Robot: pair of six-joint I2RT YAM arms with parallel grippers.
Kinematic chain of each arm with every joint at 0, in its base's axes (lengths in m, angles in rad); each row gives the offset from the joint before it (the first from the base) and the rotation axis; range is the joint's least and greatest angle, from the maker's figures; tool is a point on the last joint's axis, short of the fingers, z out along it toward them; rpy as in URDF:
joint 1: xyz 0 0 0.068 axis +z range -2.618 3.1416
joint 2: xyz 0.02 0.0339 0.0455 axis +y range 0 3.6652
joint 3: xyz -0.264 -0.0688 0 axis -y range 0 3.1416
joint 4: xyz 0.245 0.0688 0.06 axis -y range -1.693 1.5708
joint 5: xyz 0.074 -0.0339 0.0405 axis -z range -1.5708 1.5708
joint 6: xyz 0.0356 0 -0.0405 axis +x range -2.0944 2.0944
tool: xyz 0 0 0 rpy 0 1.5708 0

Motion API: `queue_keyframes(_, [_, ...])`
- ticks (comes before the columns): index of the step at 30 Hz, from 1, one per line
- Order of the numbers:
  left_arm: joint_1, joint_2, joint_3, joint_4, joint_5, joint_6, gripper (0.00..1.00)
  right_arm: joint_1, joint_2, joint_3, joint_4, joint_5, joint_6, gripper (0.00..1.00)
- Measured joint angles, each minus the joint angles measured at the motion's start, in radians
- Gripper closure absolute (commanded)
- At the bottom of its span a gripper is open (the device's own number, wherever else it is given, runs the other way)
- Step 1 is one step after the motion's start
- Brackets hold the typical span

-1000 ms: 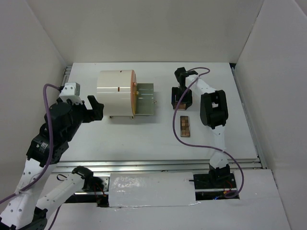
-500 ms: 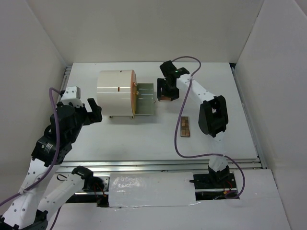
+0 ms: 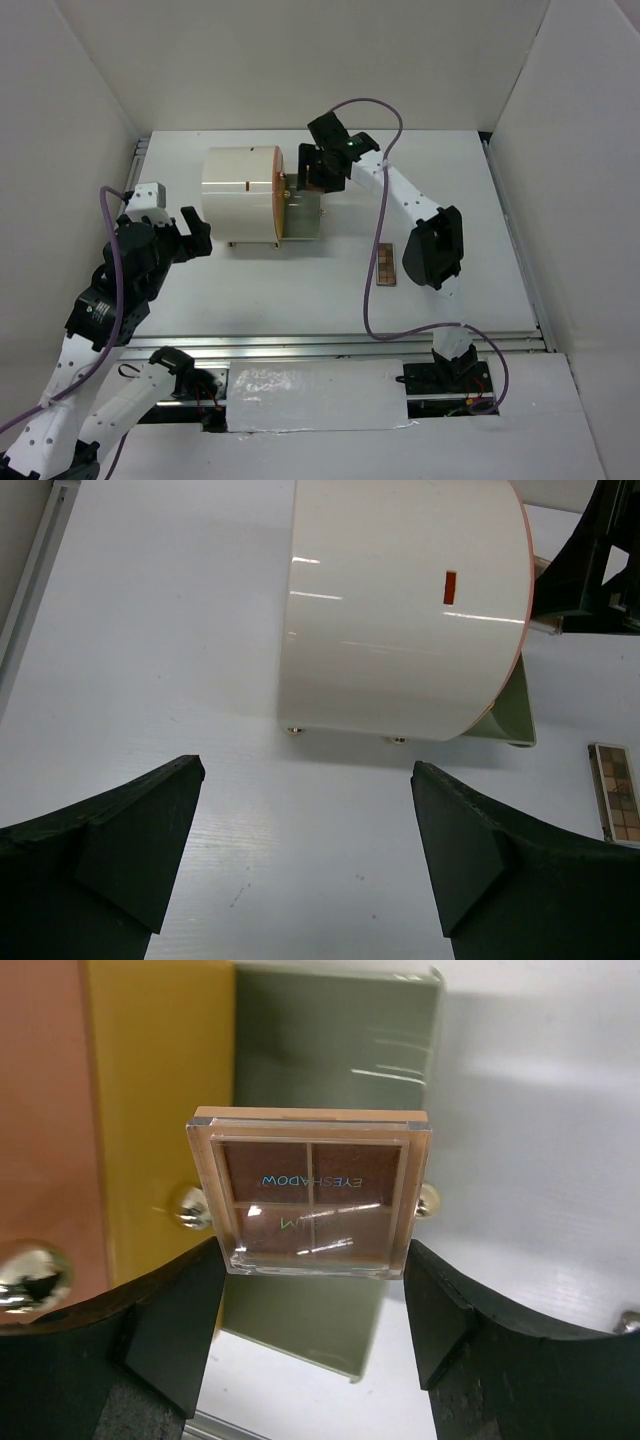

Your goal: Organize the makeup

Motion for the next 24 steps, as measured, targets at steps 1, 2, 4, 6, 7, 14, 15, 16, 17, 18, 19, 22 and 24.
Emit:
queue_keyframes(1, [0.0,0.0,0.0,0.0,0.0,0.0,0.01,0.002,0.006,0.016,0.001,-0.002,0.002,0.46])
queue_keyframes(2, [0.0,0.0,0.0,0.0,0.0,0.0,0.01,0.005,0.012,0.028,0.002,-0.002,0.005,0.45])
queue_keyframes(4, [0.0,0.0,0.0,0.0,0.0,0.0,0.01,0.012,0.019,0.037,0.002,-0.006,0.011,0.42])
queue_keyframes(6, [0.0,0.0,0.0,0.0,0.001,0.0,0.01,0.02,0.025,0.037,0.0,-0.009,0.016,0.39])
queue_keyframes(7, [0.0,0.0,0.0,0.0,0.003,0.0,0.01,0.023,0.029,0.037,0.0,-0.01,0.019,0.37])
queue_keyframes(14, [0.0,0.0,0.0,0.0,0.007,0.0,0.01,0.03,0.034,0.034,0.001,-0.011,0.02,0.2])
queue_keyframes(15, [0.0,0.0,0.0,0.0,0.007,0.0,0.01,0.03,0.034,0.034,0.001,-0.012,0.022,0.17])
queue_keyframes(16, [0.0,0.0,0.0,0.0,0.007,0.0,0.01,0.03,0.034,0.034,0.0,-0.011,0.021,0.16])
queue_keyframes(17, [0.0,0.0,0.0,0.0,0.007,0.0,0.01,0.03,0.034,0.034,0.0,-0.012,0.021,0.14])
queue_keyframes(18, [0.0,0.0,0.0,0.0,0.007,0.0,0.01,0.03,0.034,0.034,0.0,-0.01,0.022,0.07])
queue_keyframes(19, [0.0,0.0,0.0,0.0,0.007,0.0,0.0,0.03,0.034,0.034,0.0,-0.009,0.024,0.04])
queue_keyframes(22, [0.0,0.0,0.0,0.0,0.007,0.0,0.01,0.03,0.034,0.034,0.0,-0.008,0.021,0.02])
queue_keyframes(24, [0.0,0.0,0.0,0.0,0.007,0.0,0.01,0.03,0.034,0.034,-0.001,-0.001,0.021,0.01])
